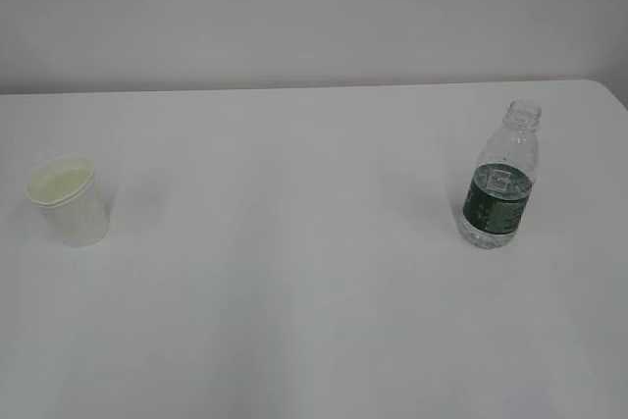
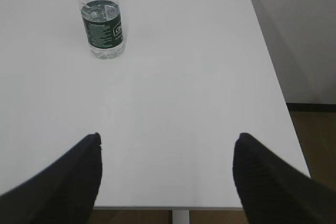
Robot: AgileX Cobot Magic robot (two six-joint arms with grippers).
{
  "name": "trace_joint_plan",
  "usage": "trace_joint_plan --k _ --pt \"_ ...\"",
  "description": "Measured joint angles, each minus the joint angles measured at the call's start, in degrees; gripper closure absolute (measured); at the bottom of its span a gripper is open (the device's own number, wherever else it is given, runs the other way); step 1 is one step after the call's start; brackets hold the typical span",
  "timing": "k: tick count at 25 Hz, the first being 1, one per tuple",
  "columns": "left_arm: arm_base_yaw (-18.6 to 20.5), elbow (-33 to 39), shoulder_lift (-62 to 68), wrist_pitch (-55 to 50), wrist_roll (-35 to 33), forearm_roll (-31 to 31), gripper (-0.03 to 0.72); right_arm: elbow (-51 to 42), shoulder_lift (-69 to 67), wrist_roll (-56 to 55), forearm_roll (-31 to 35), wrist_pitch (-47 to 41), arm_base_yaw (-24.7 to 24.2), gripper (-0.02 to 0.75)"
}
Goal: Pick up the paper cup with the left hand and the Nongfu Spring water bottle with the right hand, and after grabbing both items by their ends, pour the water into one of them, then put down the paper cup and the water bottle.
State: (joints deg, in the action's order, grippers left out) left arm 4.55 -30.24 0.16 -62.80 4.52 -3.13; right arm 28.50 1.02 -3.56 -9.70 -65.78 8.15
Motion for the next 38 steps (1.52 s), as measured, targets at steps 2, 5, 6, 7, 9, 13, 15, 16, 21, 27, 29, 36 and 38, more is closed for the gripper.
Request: trace_joint_plan --k 2,5,6,7,9,13,15,16,21,27,29,36,38 --pt "0.0 0.0 0.0 0.0 0.0 0.0 0.165 0.0 0.0 0.0 0.0 0.0 0.0 0.148" --pt "0.0 0.0 0.0 0.0 0.0 0.0 0.165 0.0 0.0 0.0 0.0 0.0 0.0 0.148" --pt "0.0 0.0 0.0 0.0 0.0 0.0 0.165 0.0 0.0 0.0 0.0 0.0 0.0 0.148" --pt "0.0 0.0 0.0 0.0 0.0 0.0 0.165 0.0 0.0 0.0 0.0 0.0 0.0 0.148" --pt "0.0 0.0 0.0 0.0 0.0 0.0 0.165 0.0 0.0 0.0 0.0 0.0 0.0 0.148" --pt "0.0 0.0 0.0 0.0 0.0 0.0 0.165 0.0 0.0 0.0 0.0 0.0 0.0 0.148" --pt "0.0 0.0 0.0 0.0 0.0 0.0 0.165 0.0 0.0 0.0 0.0 0.0 0.0 0.148" --pt "0.0 0.0 0.0 0.0 0.0 0.0 0.165 0.0 0.0 0.0 0.0 0.0 0.0 0.148" --pt "0.0 0.0 0.0 0.0 0.0 0.0 0.165 0.0 0.0 0.0 0.0 0.0 0.0 0.148" --pt "0.0 0.0 0.0 0.0 0.0 0.0 0.165 0.0 0.0 0.0 0.0 0.0 0.0 0.148" --pt "0.0 0.0 0.0 0.0 0.0 0.0 0.165 0.0 0.0 0.0 0.0 0.0 0.0 0.148" --pt "0.0 0.0 0.0 0.0 0.0 0.0 0.165 0.0 0.0 0.0 0.0 0.0 0.0 0.148" --pt "0.0 0.0 0.0 0.0 0.0 0.0 0.165 0.0 0.0 0.0 0.0 0.0 0.0 0.148"
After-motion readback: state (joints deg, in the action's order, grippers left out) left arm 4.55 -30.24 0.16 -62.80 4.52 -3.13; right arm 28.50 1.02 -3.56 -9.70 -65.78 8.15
